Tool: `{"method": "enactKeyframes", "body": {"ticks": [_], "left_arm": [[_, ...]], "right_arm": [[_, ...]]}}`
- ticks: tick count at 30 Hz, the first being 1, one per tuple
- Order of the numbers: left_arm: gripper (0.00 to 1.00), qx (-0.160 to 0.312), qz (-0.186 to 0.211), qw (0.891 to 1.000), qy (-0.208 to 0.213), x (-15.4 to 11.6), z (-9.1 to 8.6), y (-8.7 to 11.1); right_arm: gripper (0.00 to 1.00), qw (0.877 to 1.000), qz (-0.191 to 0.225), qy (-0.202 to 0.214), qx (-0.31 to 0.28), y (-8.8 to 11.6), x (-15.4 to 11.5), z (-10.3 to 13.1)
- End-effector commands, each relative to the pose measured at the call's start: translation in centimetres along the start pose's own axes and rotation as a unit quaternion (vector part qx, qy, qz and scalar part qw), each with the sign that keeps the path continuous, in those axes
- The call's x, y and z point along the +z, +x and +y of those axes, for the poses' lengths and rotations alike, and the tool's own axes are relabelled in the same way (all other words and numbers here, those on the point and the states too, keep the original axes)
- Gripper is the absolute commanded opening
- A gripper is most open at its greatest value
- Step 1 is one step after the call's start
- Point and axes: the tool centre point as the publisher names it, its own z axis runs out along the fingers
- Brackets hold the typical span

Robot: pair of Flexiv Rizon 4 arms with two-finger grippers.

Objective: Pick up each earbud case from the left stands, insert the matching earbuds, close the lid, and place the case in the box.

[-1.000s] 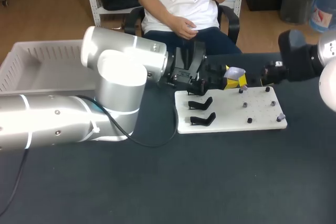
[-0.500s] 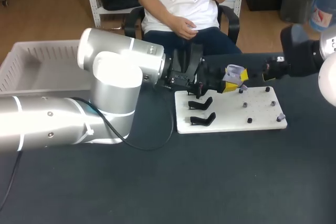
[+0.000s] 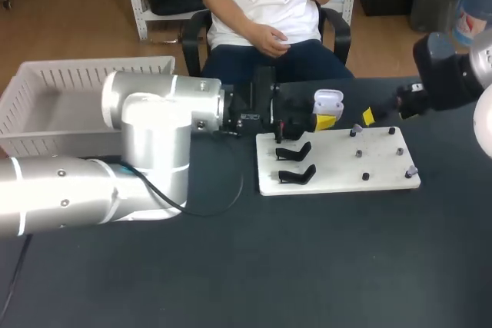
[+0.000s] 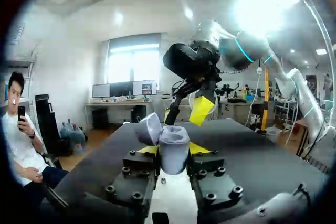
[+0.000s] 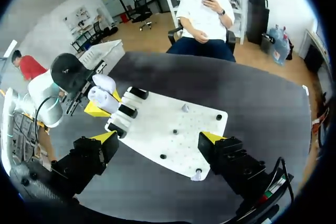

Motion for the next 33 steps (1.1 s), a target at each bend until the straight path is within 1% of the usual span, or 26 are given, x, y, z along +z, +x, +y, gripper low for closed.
{"method": "enactKeyframes", "body": {"ticks": [1,5,7,8,9,18,23,27,30,33], "left_arm": [[0.0,0.002,-0.002,1.0,-0.011,-1.8,-0.6,-0.6],[0.0,0.003,-0.003,1.0,-0.016,-2.7,-0.5,-0.9],[0.0,0.003,-0.001,1.0,-0.017,-2.9,-0.5,-1.0],[0.0,0.004,0.002,1.0,-0.019,-3.1,-0.6,-1.1],[0.0,0.003,0.002,1.0,-0.02,-3.2,-0.6,-1.1],[0.0,0.006,0.0,1.0,-0.023,-4.0,-1.0,-1.2],[0.0,0.005,-0.009,1.0,-0.028,-4.4,-0.8,-0.9],[0.0,0.007,-0.011,1.0,-0.028,-4.5,-0.9,-1.0],[0.0,0.009,-0.014,0.999,-0.029,-4.2,-0.8,-1.2],[0.0,0.009,-0.018,0.999,-0.026,-3.6,-0.6,-1.4]], "right_arm": [[1.0,0.994,0.017,0.107,0.007,1.1,-1.9,0.1],[1.0,0.991,0.026,0.126,0.018,2.5,-2.3,-0.3],[1.0,0.991,0.022,0.135,0.014,3.2,-2.5,-0.7],[1.0,0.99,0.021,0.138,0.01,3.4,-2.6,-0.6],[1.0,0.99,0.029,0.141,0.01,3.6,-2.6,-0.5],[1.0,0.99,0.029,0.141,0.01,3.6,-2.6,-0.5],[1.0,0.99,0.029,0.141,0.01,3.6,-2.6,-0.5],[1.0,0.987,0.049,0.151,0.027,4.7,-1.8,-1.4],[1.0,0.982,0.072,0.17,0.033,5.8,-1.6,-1.9],[1.0,0.981,0.077,0.173,0.04,6.5,-1.5,-2.1]]}}
